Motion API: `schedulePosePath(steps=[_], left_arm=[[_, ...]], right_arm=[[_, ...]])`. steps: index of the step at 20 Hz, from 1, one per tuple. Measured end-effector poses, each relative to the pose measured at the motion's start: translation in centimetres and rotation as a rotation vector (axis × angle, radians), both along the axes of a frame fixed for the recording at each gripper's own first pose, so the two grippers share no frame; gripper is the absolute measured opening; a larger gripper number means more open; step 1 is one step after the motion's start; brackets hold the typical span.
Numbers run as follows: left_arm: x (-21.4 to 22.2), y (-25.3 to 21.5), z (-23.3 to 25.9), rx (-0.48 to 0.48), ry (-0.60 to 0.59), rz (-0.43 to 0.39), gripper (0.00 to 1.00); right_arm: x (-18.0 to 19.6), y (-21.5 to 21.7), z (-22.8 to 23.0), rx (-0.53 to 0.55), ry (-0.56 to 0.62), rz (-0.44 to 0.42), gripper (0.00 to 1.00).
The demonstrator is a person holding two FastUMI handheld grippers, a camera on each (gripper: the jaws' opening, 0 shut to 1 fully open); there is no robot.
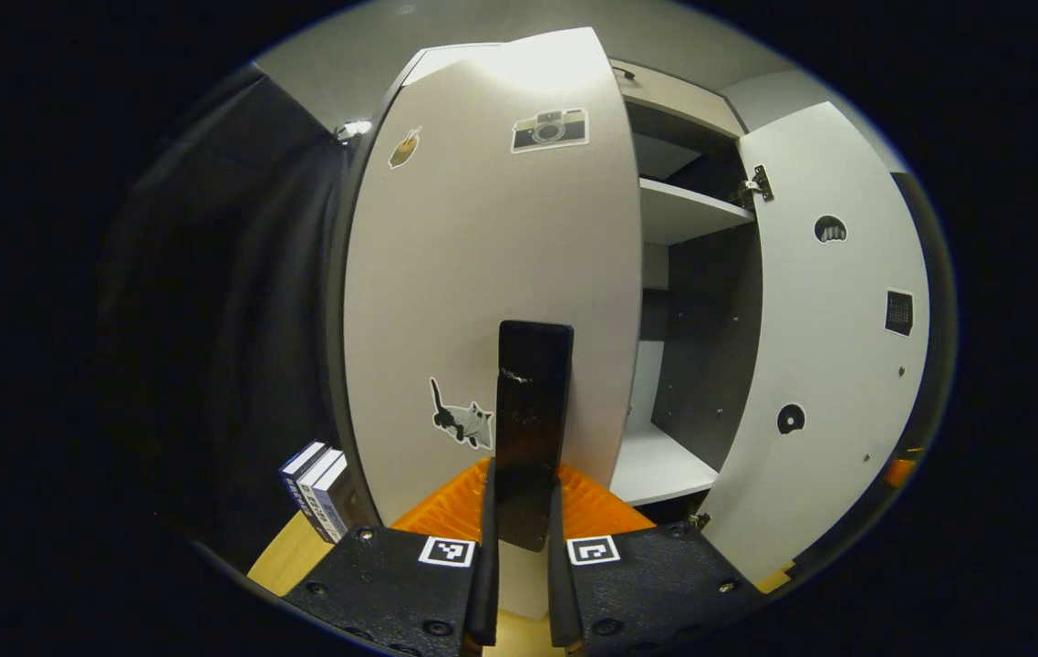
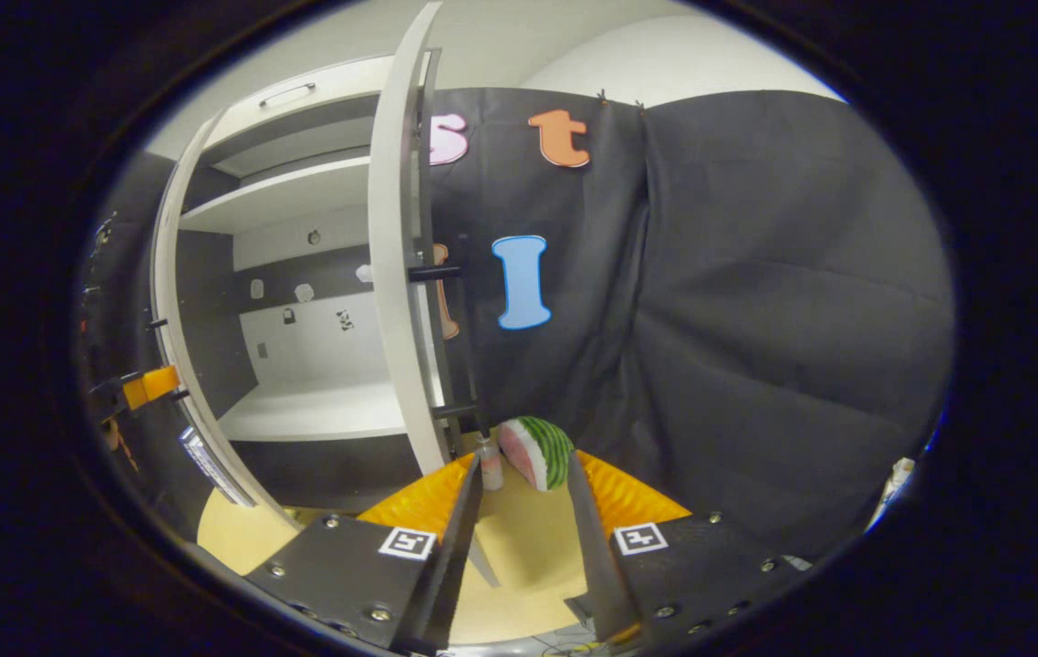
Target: Open the right door of the double-door shoe cabinet with the right hand, and open the left door with the left hand.
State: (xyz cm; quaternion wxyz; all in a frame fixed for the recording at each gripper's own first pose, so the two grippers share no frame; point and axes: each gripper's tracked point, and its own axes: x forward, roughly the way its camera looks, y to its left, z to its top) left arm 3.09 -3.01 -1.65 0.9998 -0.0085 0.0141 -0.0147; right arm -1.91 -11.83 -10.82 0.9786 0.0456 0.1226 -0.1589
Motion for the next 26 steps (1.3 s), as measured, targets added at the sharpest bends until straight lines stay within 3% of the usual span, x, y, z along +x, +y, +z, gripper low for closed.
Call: schedulePosePath(steps=[4,5,14,18,22,25,26], left_arm=[[-2.4,2.2,0.1,0.004,0.006,0.019,0.22],[-2.9,2.8,0.1,0.005,0.009,0.023,0.22],[-5.8,6.9,0.2,0.014,0.025,0.079,0.16],[-7.1,9.9,0.2,0.044,0.034,0.143,0.11],[-7.9,14.3,0.2,0.053,0.049,0.258,0.01],[-8.1,15.2,0.5,-0.016,0.039,0.242,0.0],[-8.2,15.3,0.4,-0.021,0.044,0.235,0.01]], right_arm=[[0.9,-0.5,-0.1,-0.018,0.005,0.001,0.6],[1.0,-0.6,-0.1,-0.015,0.005,0.001,0.57],[2.3,-0.5,-0.1,-0.021,0.0,0.004,0.55],[2.6,-0.7,0.0,-0.029,-0.004,-0.01,0.55],[2.6,-0.7,-0.1,-0.009,-0.011,-0.017,0.59],[2.7,-0.8,-0.1,-0.009,-0.014,-0.023,0.55],[2.6,-0.8,-0.1,-0.011,-0.013,-0.026,0.59]])
